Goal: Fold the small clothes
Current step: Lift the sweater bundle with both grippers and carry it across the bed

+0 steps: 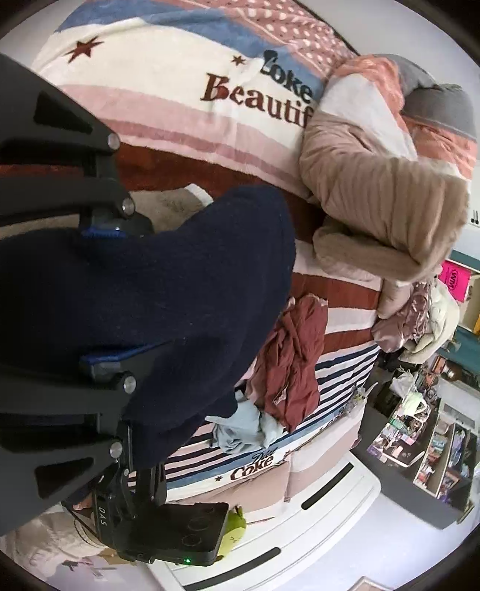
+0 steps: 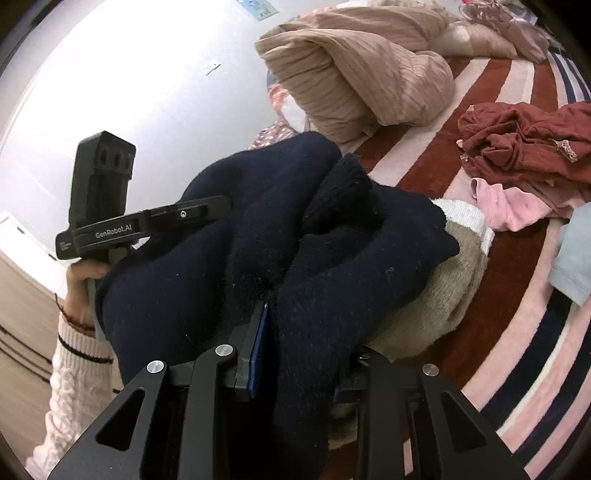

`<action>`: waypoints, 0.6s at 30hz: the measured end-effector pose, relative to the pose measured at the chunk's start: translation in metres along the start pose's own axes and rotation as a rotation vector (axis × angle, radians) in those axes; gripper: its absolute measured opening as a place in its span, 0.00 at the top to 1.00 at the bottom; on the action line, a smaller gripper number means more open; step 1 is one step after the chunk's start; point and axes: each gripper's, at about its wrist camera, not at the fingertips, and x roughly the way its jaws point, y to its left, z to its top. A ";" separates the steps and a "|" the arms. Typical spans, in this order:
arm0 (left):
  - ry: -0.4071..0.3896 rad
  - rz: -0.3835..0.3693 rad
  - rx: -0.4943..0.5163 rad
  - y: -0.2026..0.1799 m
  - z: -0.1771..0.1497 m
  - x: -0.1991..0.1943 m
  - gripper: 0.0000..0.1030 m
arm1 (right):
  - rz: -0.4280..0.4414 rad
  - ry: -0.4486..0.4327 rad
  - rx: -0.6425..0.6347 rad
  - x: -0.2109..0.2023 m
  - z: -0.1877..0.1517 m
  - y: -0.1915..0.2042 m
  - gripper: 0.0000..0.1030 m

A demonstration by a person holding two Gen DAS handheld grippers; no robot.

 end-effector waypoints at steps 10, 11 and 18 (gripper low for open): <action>-0.023 0.028 0.028 -0.014 0.000 -0.005 0.46 | -0.065 -0.006 -0.032 -0.017 -0.017 0.012 0.64; -0.026 0.039 0.023 -0.015 0.000 -0.007 0.43 | -0.075 -0.011 -0.031 -0.020 -0.018 0.011 0.62; -0.108 0.086 -0.005 -0.022 -0.001 -0.041 0.33 | -0.127 -0.043 -0.057 -0.047 -0.028 0.013 0.51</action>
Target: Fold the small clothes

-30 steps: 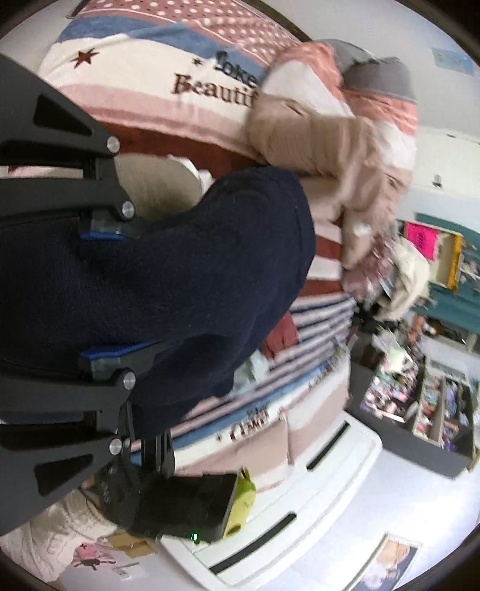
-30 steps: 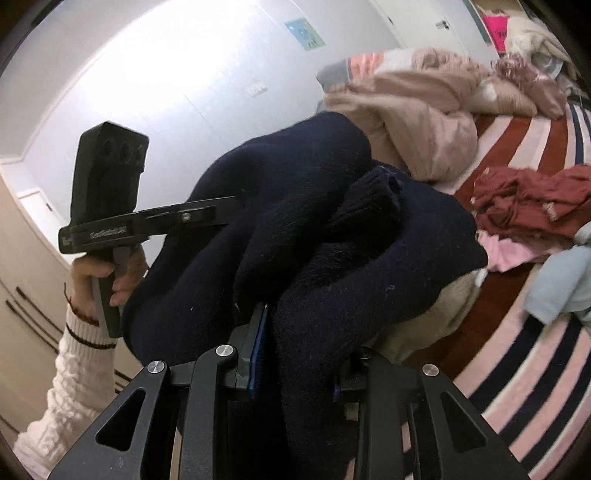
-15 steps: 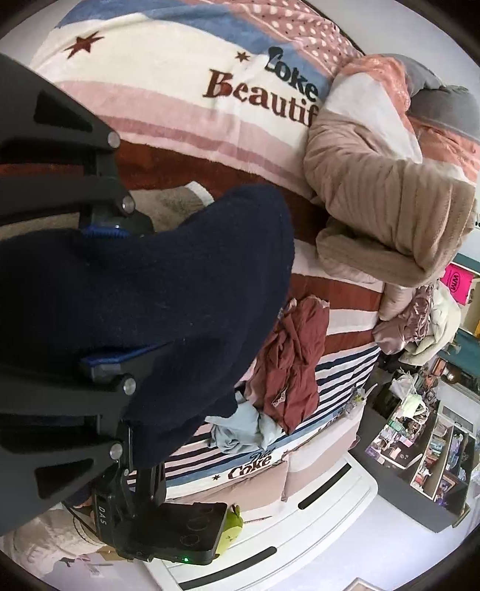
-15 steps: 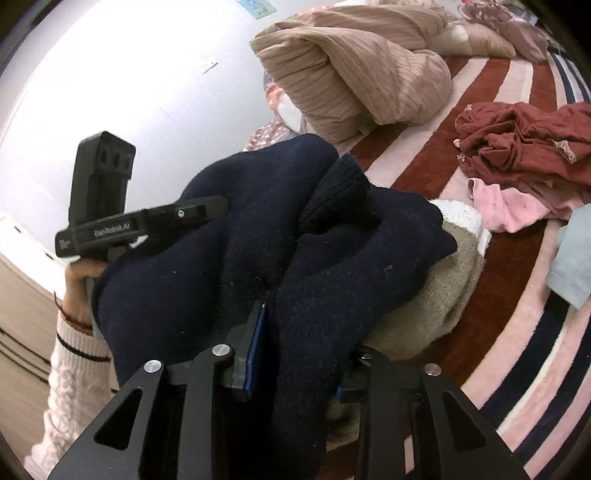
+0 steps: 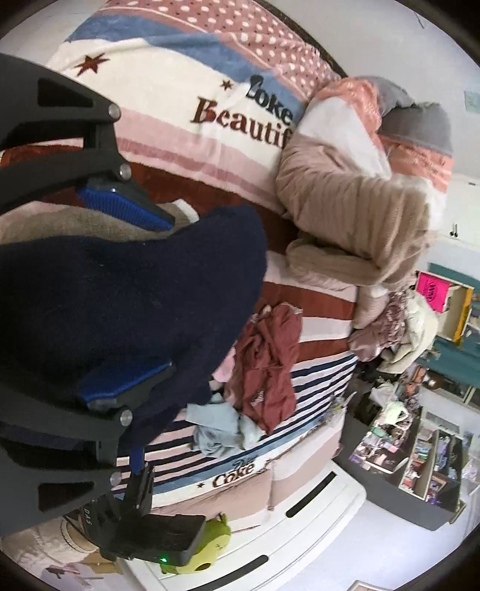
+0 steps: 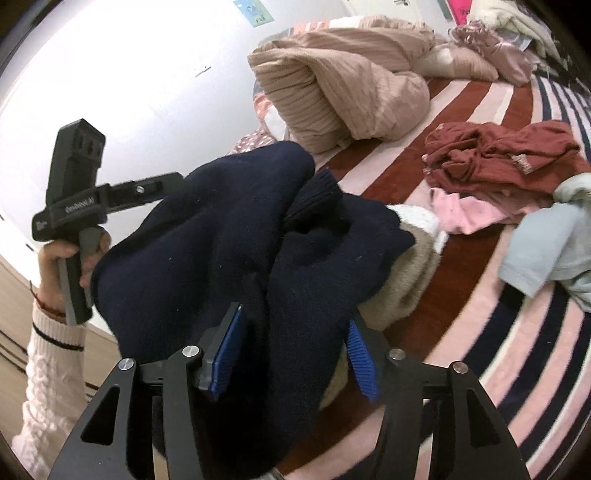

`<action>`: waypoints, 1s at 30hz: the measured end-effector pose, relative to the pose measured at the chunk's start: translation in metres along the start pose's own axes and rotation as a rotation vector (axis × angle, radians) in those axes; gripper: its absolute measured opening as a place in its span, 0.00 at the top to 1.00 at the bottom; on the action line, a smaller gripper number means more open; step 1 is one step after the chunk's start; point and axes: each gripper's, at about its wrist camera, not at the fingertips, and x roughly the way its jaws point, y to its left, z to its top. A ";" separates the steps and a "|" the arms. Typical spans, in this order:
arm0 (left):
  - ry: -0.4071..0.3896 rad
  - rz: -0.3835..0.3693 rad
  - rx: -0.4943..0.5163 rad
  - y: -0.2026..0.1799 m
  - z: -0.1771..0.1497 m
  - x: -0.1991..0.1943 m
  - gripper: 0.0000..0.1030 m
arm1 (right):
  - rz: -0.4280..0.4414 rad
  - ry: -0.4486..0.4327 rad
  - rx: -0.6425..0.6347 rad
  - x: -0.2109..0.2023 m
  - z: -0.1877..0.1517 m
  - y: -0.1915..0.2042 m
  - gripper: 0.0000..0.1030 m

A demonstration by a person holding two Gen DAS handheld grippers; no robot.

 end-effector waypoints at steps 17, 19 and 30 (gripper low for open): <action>-0.309 0.192 0.087 -0.114 -0.056 -0.087 0.17 | -0.132 -0.201 -0.048 -0.101 -0.051 -0.006 0.38; -0.364 0.198 0.097 -0.140 -0.069 -0.089 0.13 | -0.168 -0.250 -0.048 -0.121 -0.067 -0.010 0.32; -0.617 0.164 0.197 -0.301 -0.154 -0.061 0.01 | -0.486 -0.475 -0.115 -0.229 -0.173 -0.029 0.25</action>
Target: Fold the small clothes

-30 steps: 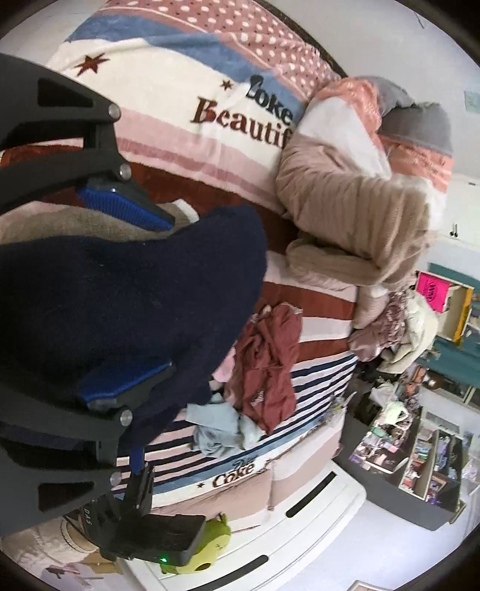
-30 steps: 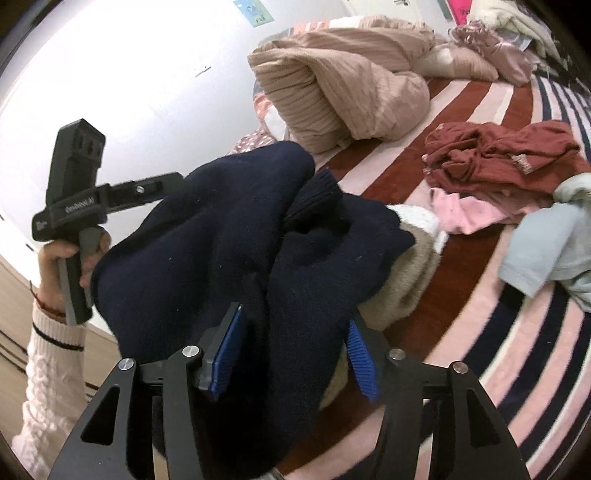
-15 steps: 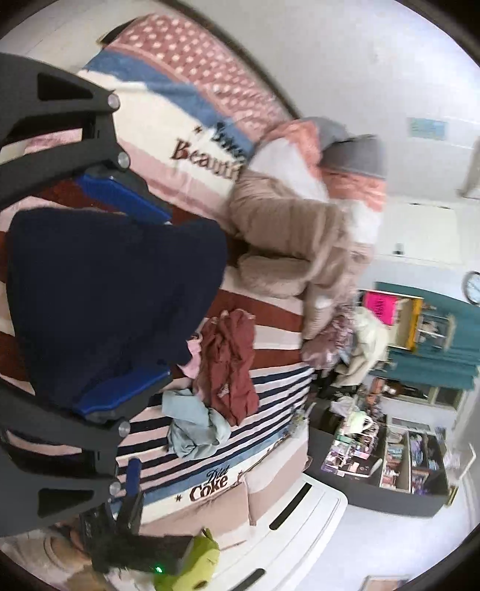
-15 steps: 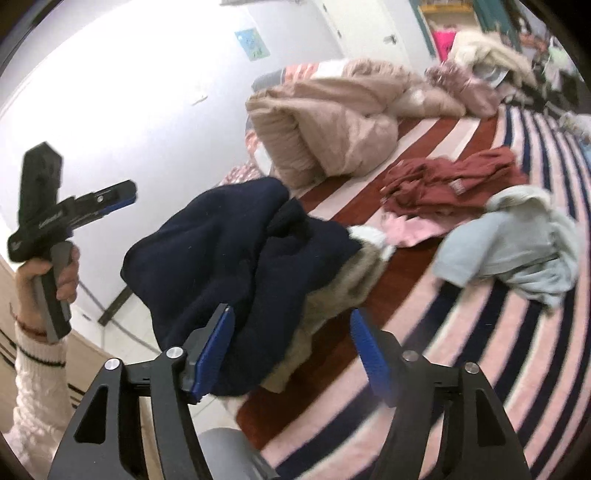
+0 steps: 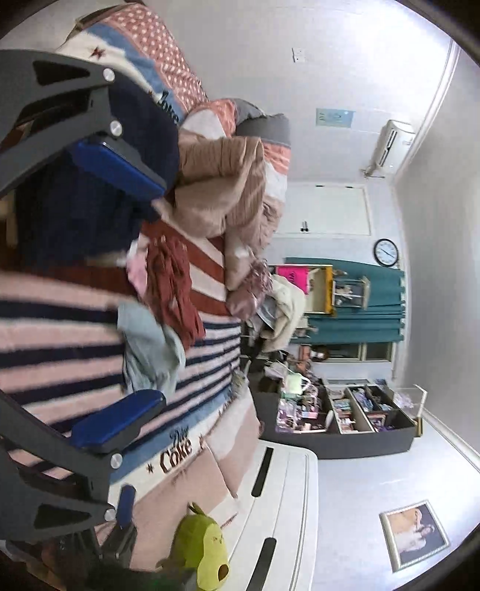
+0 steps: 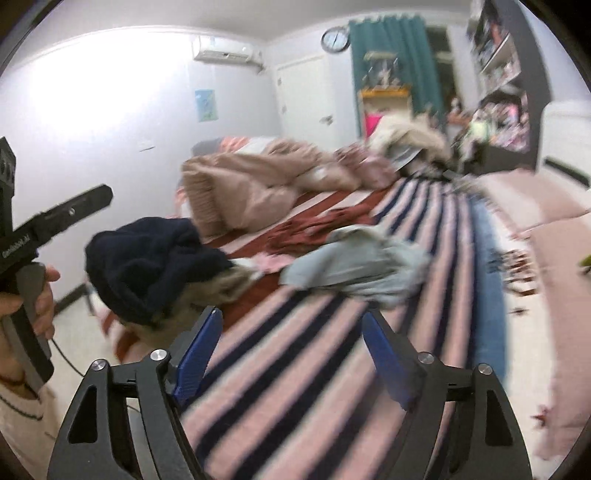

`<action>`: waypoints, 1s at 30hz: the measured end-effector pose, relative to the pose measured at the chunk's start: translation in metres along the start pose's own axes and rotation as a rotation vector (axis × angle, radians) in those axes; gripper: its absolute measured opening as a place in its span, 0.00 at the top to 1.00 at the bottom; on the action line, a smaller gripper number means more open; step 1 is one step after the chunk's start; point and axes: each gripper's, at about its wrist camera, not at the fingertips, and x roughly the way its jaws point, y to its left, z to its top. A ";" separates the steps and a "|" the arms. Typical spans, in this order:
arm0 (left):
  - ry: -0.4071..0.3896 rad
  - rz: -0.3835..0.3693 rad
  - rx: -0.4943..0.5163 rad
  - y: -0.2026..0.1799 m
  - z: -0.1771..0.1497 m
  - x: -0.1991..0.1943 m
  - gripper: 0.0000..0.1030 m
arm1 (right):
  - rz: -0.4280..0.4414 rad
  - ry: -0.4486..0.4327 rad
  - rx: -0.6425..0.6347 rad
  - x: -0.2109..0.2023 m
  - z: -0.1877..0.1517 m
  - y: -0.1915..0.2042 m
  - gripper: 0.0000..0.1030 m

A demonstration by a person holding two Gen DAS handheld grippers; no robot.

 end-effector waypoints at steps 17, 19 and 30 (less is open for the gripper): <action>-0.034 -0.029 0.027 -0.143 -0.053 -0.008 0.01 | -0.232 -0.177 -0.099 -0.102 -0.040 -0.041 0.00; -0.038 -0.028 0.034 -0.143 -0.053 -0.008 0.01 | -0.236 -0.183 -0.091 -0.104 -0.040 -0.044 0.00; -0.064 0.000 0.034 -0.136 -0.051 -0.016 0.01 | -0.225 -0.194 -0.080 -0.108 -0.043 -0.045 0.00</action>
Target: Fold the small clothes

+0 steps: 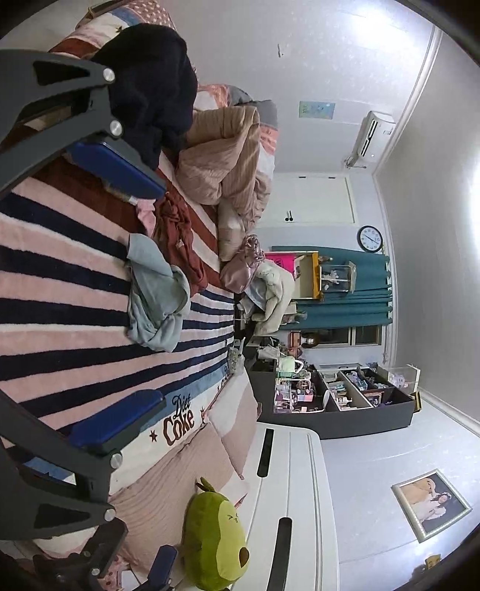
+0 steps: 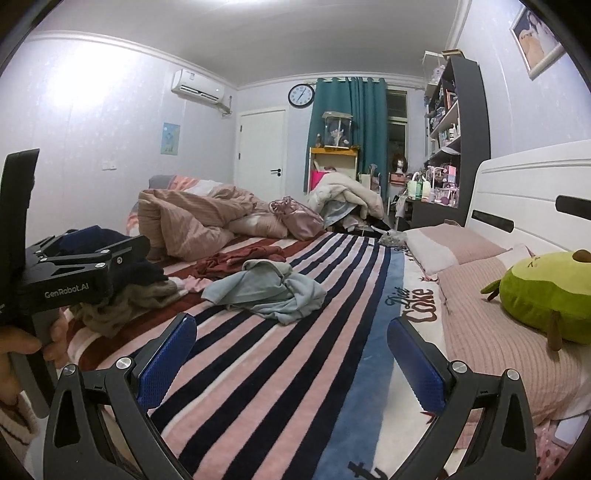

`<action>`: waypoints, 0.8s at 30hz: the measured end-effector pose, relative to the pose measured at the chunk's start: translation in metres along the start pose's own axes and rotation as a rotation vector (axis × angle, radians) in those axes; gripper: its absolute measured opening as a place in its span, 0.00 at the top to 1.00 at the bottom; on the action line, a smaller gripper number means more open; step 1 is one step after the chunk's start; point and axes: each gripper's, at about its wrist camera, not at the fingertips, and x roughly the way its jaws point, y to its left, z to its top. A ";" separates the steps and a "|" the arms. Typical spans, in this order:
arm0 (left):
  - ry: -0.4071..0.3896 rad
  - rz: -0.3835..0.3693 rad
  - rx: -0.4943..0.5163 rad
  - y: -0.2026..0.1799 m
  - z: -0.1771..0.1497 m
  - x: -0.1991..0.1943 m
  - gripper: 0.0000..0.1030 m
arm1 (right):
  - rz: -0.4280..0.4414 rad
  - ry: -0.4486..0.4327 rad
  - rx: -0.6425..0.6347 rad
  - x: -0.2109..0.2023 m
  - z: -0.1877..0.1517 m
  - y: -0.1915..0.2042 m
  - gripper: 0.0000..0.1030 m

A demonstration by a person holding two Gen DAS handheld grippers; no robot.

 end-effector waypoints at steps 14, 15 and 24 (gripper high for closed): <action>-0.018 0.004 -0.052 0.015 0.004 -0.012 0.01 | 0.008 -0.013 0.012 0.000 0.000 0.005 0.00; -0.018 0.004 -0.052 0.015 0.004 -0.012 0.01 | 0.008 -0.015 0.014 0.000 0.000 0.005 0.00; -0.015 0.018 -0.039 0.016 0.005 -0.014 0.01 | 0.010 -0.018 0.019 -0.002 0.000 0.003 0.00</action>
